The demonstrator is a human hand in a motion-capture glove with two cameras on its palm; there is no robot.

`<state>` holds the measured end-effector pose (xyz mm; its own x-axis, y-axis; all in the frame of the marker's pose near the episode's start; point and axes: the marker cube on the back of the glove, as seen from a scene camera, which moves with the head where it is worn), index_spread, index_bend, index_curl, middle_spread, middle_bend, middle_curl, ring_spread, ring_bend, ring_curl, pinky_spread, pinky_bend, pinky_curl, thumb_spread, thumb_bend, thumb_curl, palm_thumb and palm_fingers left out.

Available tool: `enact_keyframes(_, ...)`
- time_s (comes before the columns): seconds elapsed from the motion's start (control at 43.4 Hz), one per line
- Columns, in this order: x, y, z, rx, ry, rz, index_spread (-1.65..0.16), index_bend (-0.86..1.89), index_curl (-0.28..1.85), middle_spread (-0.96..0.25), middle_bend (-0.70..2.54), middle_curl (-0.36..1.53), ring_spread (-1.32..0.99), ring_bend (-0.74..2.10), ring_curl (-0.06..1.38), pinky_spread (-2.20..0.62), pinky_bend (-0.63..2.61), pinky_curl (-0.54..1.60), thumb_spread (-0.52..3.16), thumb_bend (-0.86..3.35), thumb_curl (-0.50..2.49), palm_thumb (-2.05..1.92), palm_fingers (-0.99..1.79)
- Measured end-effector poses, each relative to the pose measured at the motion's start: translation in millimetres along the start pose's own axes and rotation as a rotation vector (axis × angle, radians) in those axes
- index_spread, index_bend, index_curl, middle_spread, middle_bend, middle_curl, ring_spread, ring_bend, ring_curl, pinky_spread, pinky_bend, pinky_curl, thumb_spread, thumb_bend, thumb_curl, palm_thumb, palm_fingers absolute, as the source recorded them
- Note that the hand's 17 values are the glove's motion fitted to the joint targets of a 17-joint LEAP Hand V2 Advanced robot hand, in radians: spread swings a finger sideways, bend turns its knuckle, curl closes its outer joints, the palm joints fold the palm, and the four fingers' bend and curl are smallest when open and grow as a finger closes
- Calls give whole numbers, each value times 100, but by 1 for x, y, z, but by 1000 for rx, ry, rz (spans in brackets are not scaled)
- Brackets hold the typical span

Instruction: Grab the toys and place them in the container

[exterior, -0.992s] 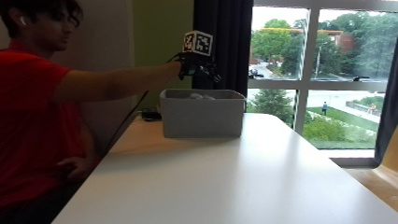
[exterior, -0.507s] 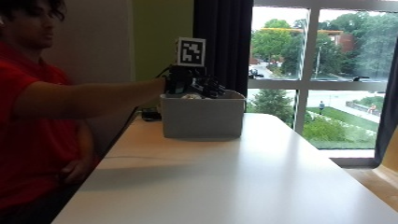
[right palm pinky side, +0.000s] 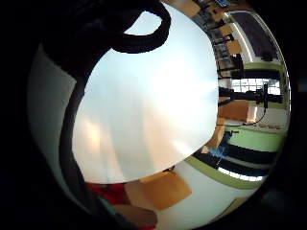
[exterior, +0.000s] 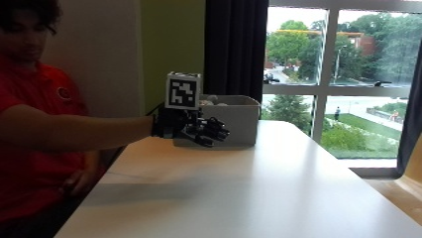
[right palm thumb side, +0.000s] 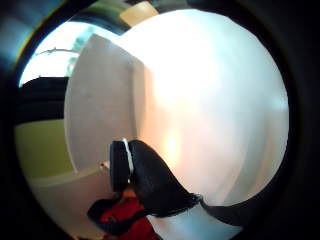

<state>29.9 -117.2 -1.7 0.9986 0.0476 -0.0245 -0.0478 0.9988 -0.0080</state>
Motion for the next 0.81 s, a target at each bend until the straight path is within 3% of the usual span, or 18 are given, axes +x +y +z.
enact_keyframes(0.184, 8, 7, 7, 6, 21, -67, -32, 12, 25, -9, 22, 40, -10, 40, 26, 4, 90, 32, 96, -12, 19, -16, -10)
enact_keyframes(0.438, -4, 10, 23, -3, -120, 0, -32, 12, 23, -8, 20, 40, -10, 35, 26, 4, 87, 32, 97, -11, 16, -16, -9)
enact_keyframes(0.807, -15, 6, 25, -21, -104, 26, -33, 14, 22, -8, 19, 39, -10, 32, 27, 4, 84, 32, 98, -11, 14, -15, -7)
